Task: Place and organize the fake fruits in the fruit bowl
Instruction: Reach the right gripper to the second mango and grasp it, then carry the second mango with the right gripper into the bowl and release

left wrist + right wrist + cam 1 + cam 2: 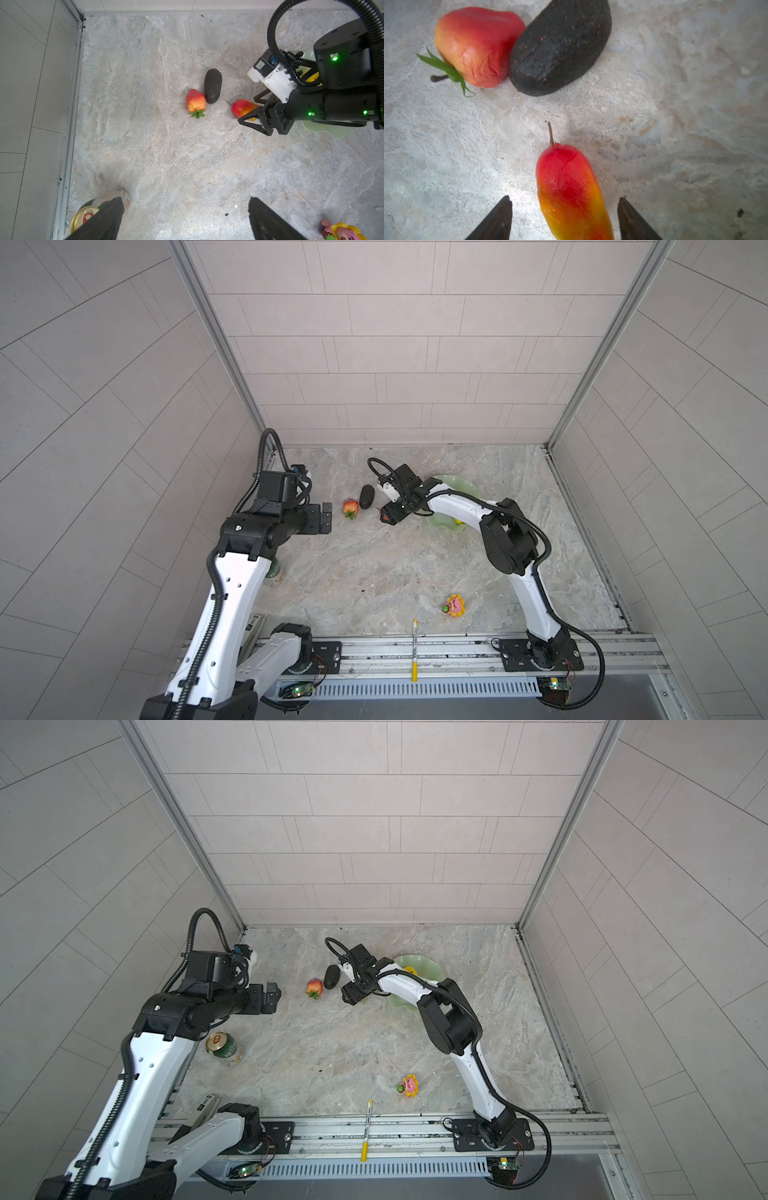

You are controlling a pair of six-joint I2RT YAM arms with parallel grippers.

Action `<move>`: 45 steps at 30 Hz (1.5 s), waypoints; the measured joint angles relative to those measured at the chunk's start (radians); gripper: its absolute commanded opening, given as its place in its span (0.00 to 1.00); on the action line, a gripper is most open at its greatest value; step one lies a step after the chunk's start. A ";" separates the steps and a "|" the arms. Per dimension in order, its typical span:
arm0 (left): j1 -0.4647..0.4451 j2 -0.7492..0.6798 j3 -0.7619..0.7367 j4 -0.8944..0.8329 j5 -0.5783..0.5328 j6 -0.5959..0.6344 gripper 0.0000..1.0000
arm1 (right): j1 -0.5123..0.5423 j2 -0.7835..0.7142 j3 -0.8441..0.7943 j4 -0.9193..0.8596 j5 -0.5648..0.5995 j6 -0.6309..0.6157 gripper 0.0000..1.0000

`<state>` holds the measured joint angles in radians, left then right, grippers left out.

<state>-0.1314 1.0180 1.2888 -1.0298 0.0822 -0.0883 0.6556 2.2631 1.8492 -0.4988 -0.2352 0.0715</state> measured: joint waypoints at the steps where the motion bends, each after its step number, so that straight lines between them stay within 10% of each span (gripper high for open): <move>1: 0.000 -0.001 0.000 0.000 0.000 0.000 1.00 | 0.000 0.008 0.018 0.000 0.003 -0.001 0.62; 17: 0.000 -0.006 0.000 0.000 0.000 0.000 1.00 | 0.023 0.101 0.120 -0.073 0.051 0.004 0.46; 29: 0.000 -0.007 0.000 -0.001 -0.008 0.004 1.00 | 0.024 0.089 0.117 -0.093 0.060 -0.003 0.02; 45: 0.000 -0.004 0.000 0.000 0.004 0.000 1.00 | -0.088 -0.556 -0.219 -0.066 0.153 -0.031 0.00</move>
<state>-0.1314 1.0142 1.2888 -1.0294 0.0864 -0.0883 0.5674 1.7073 1.6306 -0.5652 -0.0822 0.0402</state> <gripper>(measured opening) 0.996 0.297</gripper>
